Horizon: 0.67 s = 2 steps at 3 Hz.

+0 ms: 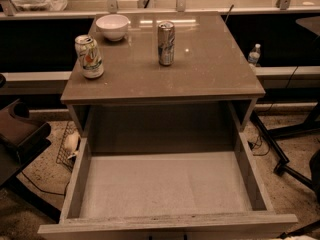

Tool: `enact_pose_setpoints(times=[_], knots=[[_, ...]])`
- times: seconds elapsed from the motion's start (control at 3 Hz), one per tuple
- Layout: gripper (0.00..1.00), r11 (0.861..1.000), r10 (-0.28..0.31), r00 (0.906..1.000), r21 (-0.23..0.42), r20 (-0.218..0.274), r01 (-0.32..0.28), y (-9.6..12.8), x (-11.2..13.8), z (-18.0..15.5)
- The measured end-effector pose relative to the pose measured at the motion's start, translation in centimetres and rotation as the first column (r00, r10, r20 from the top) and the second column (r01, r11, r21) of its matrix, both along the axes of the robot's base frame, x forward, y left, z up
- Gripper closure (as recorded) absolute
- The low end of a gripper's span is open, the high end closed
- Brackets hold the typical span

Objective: Close top drawer

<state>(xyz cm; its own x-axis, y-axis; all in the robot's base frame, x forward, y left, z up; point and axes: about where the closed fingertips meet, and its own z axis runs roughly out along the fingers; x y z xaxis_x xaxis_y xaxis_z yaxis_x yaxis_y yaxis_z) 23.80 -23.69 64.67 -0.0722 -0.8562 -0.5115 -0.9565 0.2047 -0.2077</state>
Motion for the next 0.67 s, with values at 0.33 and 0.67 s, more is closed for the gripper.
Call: enact_pose_setpoints(times=[0.33, 0.67], knots=[[1.0, 0.995, 0.083, 0.996, 0.059, 0.034, -0.085, 3.2, 1.6, -1.8], [1.0, 0.982, 0.157, 0.9846, 0.094, 0.077, -0.164, 6.5, 4.1, -2.2]])
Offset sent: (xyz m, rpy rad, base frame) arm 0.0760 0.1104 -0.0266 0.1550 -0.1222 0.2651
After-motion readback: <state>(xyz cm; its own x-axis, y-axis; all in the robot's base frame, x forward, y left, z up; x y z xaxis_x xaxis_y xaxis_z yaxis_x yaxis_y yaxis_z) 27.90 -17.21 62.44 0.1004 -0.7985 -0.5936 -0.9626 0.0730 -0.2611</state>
